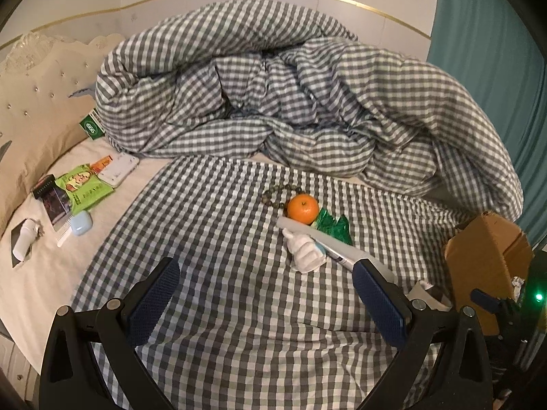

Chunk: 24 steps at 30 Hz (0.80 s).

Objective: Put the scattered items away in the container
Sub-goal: 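Lower the right tool onto the tape roll and close on it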

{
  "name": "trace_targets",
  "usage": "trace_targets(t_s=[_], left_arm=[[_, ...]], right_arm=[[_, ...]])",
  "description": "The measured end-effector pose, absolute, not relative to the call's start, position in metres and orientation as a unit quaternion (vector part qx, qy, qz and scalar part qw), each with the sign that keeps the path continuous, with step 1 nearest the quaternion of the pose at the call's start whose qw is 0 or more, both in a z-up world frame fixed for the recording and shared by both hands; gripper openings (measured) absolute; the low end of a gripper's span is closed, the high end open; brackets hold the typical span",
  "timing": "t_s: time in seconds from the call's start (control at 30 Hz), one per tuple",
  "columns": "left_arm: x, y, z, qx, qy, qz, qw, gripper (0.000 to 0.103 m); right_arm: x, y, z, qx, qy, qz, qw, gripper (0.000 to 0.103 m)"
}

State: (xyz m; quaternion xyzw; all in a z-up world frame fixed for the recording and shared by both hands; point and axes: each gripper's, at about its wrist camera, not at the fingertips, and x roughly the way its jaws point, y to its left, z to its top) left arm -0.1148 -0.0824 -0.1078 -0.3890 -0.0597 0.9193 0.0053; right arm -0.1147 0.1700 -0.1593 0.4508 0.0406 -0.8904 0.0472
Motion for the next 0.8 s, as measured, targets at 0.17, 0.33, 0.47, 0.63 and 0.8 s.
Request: trace_targets(t_s=[0.17, 0.33, 0.47, 0.63, 0.8], left_arm=[[-0.129, -0.085, -0.122, -0.401, -0.058, 0.914, 0.004, 0.103], [-0.139, -0.088, -0.136, -0.411, -0.06, 0.91, 0.001, 0.103], [-0.144, -0.088, -0.143, -0.418, -0.057, 0.907, -0.001, 0.103], [-0.147, -0.089, -0.147, -0.421, -0.059, 0.905, -0.001, 0.103], [-0.147, -0.086, -0.149, -0.423, -0.059, 0.904, 0.002, 0.103]], right_arm=[[-0.136, 0.166, -0.185, 0.47, 0.058, -0.88, 0.03, 0.102], [-0.154, 0.169, -0.208, 0.493, 0.065, -0.868, 0.019, 0.102], [-0.161, 0.167, -0.22, 0.498, 0.081, -0.863, 0.015, 0.097], [-0.166, 0.17, -0.229, 0.506, 0.083, -0.858, 0.012, 0.064], [-0.165, 0.18, -0.223, 0.5, 0.057, -0.864, 0.014, 0.035]])
